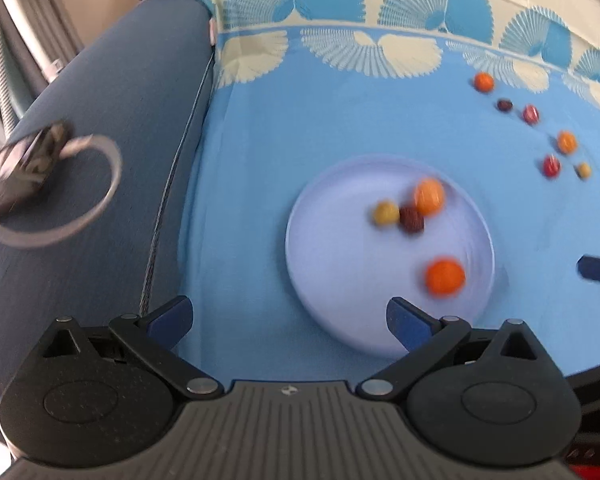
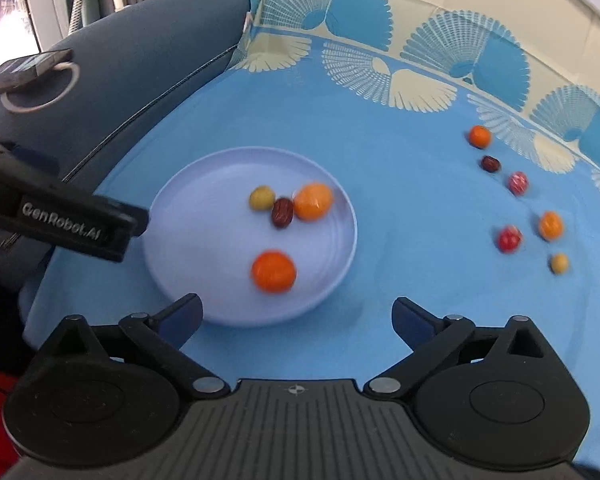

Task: Organize fruits
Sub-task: 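Withdraw both open tools from the plate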

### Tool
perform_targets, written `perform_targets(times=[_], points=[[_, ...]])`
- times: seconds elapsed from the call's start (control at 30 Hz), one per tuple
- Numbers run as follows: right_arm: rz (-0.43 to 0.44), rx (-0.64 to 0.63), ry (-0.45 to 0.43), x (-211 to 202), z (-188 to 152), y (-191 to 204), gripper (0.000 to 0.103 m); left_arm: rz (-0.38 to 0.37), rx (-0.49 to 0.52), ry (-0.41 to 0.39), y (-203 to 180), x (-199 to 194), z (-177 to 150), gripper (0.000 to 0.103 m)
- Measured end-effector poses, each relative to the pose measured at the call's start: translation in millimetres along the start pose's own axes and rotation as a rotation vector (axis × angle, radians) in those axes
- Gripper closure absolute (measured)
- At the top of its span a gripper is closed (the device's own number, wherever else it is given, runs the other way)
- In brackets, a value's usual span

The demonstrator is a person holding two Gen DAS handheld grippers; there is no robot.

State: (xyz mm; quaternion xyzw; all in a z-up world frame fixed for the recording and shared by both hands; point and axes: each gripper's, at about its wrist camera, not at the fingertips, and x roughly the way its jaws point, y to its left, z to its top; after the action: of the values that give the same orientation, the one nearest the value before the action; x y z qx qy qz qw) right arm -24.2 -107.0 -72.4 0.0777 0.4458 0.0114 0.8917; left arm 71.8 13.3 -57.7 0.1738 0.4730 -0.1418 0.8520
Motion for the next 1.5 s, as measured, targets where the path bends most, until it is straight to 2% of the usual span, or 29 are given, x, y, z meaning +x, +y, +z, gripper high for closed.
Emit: perform_targets(times=[0.13,0.27,0.47,0.67,0.93,1.5], points=[[-0.013,0.01,-0.014,-29,-22,9,0.001,0.016,-0.001,0.03,0,-20,-30,0.0],[-0.014,0.005,-0.049,-52,-34,14,0.001,0.037,0.001,0.018,-1,-36,-49,0.0],[-0.029,0.017,-0.124,-78,-44,15,0.001,0.069,0.021,-0.041,-7,-59,-57,0.0],[-0.025,0.042,-0.163,-93,-50,12,0.001,0.084,0.012,-0.063,-9,-74,-60,0.0],[-0.024,0.058,-0.184,-102,-54,11,0.001,0.091,0.026,-0.096,-12,-87,-64,0.0],[-0.028,0.053,-0.156,-96,-51,16,0.001,0.077,0.014,-0.082,-6,-79,-64,0.0]])
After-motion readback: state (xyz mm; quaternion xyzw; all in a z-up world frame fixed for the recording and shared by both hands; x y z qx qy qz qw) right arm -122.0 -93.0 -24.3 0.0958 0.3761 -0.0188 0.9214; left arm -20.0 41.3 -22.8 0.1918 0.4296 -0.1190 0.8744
